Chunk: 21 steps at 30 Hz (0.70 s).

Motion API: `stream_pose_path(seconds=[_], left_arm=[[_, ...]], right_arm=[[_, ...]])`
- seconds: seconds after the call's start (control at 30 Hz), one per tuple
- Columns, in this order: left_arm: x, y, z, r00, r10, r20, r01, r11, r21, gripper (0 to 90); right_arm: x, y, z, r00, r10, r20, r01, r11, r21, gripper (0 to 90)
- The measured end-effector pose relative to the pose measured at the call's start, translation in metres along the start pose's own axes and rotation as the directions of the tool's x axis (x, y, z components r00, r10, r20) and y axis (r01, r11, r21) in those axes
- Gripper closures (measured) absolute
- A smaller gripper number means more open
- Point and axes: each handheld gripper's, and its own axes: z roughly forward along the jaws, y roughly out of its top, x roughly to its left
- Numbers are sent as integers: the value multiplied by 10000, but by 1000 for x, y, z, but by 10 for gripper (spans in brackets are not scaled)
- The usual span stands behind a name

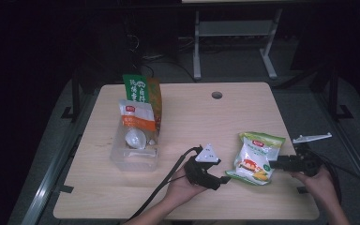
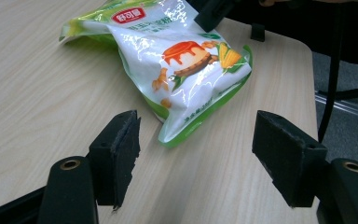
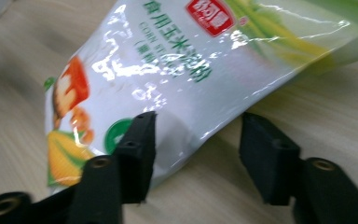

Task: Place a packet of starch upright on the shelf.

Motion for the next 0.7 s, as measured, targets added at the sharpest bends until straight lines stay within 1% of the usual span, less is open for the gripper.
stream_pose_path(seconds=[0.03, 0.07, 0.1, 0.13, 0.17, 0.2, 0.23, 0.27, 0.3, 0.33, 0.37, 0.4, 0.47, 0.57, 0.63, 0.7], left_arm=[[1, 0, 1, 10000, -70, 58, 70, 10000, 13, 316], [2, 0, 2, 9998, -97, 146, 96, 9999, 45, 315], [2, -1, 3, 9996, -191, 185, 190, 9998, 46, 311], [3, -1, 3, 9997, -185, 178, 184, 9998, 86, 308], [3, -1, 4, 9997, -194, 172, 192, 9998, 112, 307], [4, -1, 3, 9996, -199, 178, 197, 9997, 117, 305], [4, -1, 3, 9996, -206, 170, 204, 9997, 112, 305], [4, -1, 3, 9997, -208, 131, 207, 9998, 76, 305], [4, -1, 3, 9997, -228, 116, 228, 9997, 42, 305], [5, -1, 2, 9994, -299, 145, 298, 9995, 54, 305], [5, -1, 2, 9995, -298, 146, 297, 9995, 58, 304], [5, -1, 2, 9994, -335, 132, 335, 9994, 31, 305], [5, -1, 2, 9992, -378, 135, 377, 9993, 12, 304], [5, -1, 1, 9994, -330, 131, 330, 9995, 23, 304], [6, -1, 1, 9992, -376, 124, 376, 9993, -4, 304], [8, -1, 2, 9989, -449, 120, 449, 9990, 0, 304]], right_arm=[[-4, 2, 2, 9999, 124, 7, -124, 9999, -44, 358], [-7, 4, 5, 9996, 269, -125, -269, 9996, -57, 351], [-11, 7, 8, 9989, 357, -296, -362, 9992, -166, 351], [-13, 9, 11, 9976, 512, -470, -519, 9986, -139, 359], [-15, 11, 14, 9949, 661, -757, -673, 9976, -129, 404], [-16, 12, 17, 9889, 885, -1196, -909, 9957, -150, 470], [-16, 13, 19, 9859, 841, -1445, -874, 9960, -168, 547], [-14, 14, 20, 9855, 618, -1580, -661, 9976, -220, 646], [-11, 15, 21, 9859, 400, -1626, -428, 9990, -137, 755], [-6, 16, 20, 9894, 82, -1449, -95, 9999, -83, 798], [0, 18, 20, 9930, -194, -1168, 195, 9998, -7, 838], [5, 19, 19, 9949, -400, -924, 408, 9991, 72, 858], [13, 21, 18, 9952, -732, -642, 743, 9971, 148, 877], [20, 23, 17, 9937, -915, -645, 926, 9956, 131, 883], [24, 23, 15, 9928, -952, -734, 950, 9955, -64, 885], [30, 24, 11, 9910, -1113, -742, 1091, 9935, -321, 887]])
